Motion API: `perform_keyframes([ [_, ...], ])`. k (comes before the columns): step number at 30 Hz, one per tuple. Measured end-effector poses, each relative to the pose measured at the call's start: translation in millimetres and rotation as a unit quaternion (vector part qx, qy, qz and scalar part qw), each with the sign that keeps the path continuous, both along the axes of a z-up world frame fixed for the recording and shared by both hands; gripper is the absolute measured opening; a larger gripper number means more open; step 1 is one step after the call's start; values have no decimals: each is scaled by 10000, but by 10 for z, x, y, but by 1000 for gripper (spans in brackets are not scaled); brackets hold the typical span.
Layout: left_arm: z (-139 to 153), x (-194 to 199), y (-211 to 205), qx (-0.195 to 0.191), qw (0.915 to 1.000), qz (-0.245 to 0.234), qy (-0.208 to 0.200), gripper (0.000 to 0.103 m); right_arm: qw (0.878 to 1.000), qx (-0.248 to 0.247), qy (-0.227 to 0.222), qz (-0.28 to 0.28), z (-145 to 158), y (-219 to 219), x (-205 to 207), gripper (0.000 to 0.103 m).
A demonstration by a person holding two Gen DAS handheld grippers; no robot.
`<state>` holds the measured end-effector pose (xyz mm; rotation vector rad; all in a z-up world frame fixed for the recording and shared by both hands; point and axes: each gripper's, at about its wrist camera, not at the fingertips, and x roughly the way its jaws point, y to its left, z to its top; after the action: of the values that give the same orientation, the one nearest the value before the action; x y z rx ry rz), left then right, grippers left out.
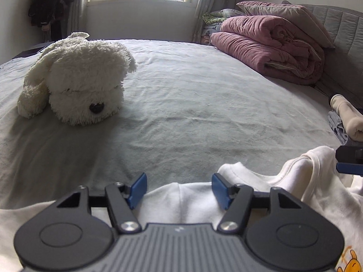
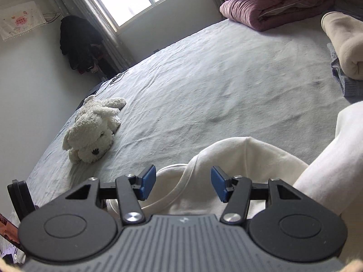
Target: Fold clothes
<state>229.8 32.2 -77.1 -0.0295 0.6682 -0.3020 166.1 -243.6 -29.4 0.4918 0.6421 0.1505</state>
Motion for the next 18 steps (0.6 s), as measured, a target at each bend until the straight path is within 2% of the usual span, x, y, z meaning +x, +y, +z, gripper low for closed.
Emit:
perform_keyframes([
  [3, 6, 6, 50, -102, 9999, -90, 56, 60, 9993, -350, 30, -154, 82, -56, 56, 58],
  [5, 9, -3, 44, -64, 9999, -123, 64, 57, 9957, -896, 40, -228, 116, -61, 117, 58],
  [9, 17, -37, -20, 131, 9996, -237, 51, 45, 9833, -1807, 42, -198, -19, -131, 227, 58],
  [10, 22, -47, -36, 186, 9994, -271, 62, 43, 9847, -1735, 46, -170, -104, -179, 237, 58],
  [14, 51, -77, -90, 353, 9986, -346, 188, 25, 9901, -1395, 145, 51, -399, -304, 321, 59],
  [18, 66, -83, -142, 366, 9990, -198, 152, 14, 9830, -1814, -35, 294, -406, -191, 283, 59],
])
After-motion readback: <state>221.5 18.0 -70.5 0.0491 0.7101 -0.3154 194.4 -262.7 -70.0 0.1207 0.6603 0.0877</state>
